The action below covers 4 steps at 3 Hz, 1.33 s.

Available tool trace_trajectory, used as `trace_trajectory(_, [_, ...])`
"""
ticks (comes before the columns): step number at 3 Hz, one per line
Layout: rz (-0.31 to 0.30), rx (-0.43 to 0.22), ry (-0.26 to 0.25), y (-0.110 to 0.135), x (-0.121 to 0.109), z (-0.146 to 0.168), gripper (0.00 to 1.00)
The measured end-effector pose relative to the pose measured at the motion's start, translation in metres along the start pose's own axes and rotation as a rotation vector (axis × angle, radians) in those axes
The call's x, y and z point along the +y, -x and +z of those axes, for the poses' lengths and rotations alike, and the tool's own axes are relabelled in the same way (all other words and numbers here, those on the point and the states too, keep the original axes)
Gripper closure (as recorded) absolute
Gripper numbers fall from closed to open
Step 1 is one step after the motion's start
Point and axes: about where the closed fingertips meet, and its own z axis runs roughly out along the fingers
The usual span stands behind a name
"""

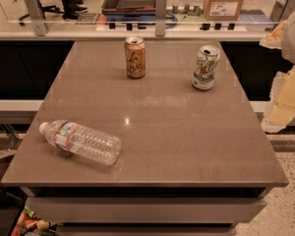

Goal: Place water bottle upright

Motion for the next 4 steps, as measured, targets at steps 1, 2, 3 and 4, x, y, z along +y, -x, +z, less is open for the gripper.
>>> trace_trajectory(1, [0.000,0.000,0.000,0.000,0.000,0.000,0.00])
trace_trajectory(2, [-0.004,-0.030,-0.003,0.004,0.001,0.000,0.00])
trace_trajectory(3, [-0.002,-0.104,0.025,0.021,0.005,0.014,0.00])
trace_trajectory(4, [0.018,-0.190,0.077,0.045,0.016,0.034,0.00])
